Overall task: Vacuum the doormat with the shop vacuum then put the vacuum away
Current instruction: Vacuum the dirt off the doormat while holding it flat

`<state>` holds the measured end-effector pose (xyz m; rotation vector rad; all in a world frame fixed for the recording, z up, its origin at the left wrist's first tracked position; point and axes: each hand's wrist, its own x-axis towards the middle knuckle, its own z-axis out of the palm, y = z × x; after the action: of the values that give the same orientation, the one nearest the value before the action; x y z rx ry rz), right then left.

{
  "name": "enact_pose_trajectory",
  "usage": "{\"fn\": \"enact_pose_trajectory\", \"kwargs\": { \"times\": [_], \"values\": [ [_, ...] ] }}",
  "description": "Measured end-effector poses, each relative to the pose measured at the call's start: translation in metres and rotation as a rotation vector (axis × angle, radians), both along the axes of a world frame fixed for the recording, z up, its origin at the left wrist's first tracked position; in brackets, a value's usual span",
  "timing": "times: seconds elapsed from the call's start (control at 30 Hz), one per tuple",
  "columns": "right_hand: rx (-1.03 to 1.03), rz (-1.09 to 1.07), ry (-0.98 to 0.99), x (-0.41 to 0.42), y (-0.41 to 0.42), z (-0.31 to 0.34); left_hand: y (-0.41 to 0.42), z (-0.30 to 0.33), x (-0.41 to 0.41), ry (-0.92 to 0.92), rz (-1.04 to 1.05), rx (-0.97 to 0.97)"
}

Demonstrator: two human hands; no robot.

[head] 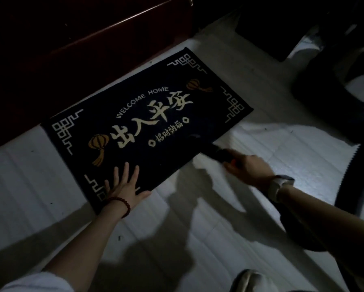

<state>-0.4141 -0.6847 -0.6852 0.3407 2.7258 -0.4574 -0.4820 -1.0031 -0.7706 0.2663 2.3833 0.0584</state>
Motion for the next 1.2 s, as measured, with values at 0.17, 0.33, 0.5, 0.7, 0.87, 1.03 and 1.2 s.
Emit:
{"fn": "enact_pose_trajectory", "kwargs": {
  "times": [0.17,0.33,0.5,0.7,0.87,1.03,1.2],
  "values": [
    [-0.075,-0.125,0.04,0.002,0.011,-0.001,-0.007,0.006,-0.008,-0.023,-0.011,-0.004],
    [-0.28,0.15,-0.105,0.037,-0.056,-0.009,-0.021,0.009,-0.015,0.01,-0.013,0.027],
    [-0.299,0.21,-0.133,0.045,-0.063,-0.009,-0.022,0.008,-0.013,0.047,-0.019,0.037],
    [-0.207,-0.223,-0.03,0.018,0.013,0.001,-0.018,0.01,-0.009,0.077,0.005,0.044],
    [-0.269,0.111,-0.083,0.037,-0.061,-0.008,-0.004,0.005,-0.003,0.125,0.105,0.056],
    [-0.295,0.013,-0.048,0.013,-0.028,-0.004,-0.004,0.003,-0.004,0.114,0.119,0.065],
    [-0.234,-0.391,0.112,-0.012,0.049,0.0,0.001,0.004,-0.002,0.104,0.178,0.082]
  ]
}}
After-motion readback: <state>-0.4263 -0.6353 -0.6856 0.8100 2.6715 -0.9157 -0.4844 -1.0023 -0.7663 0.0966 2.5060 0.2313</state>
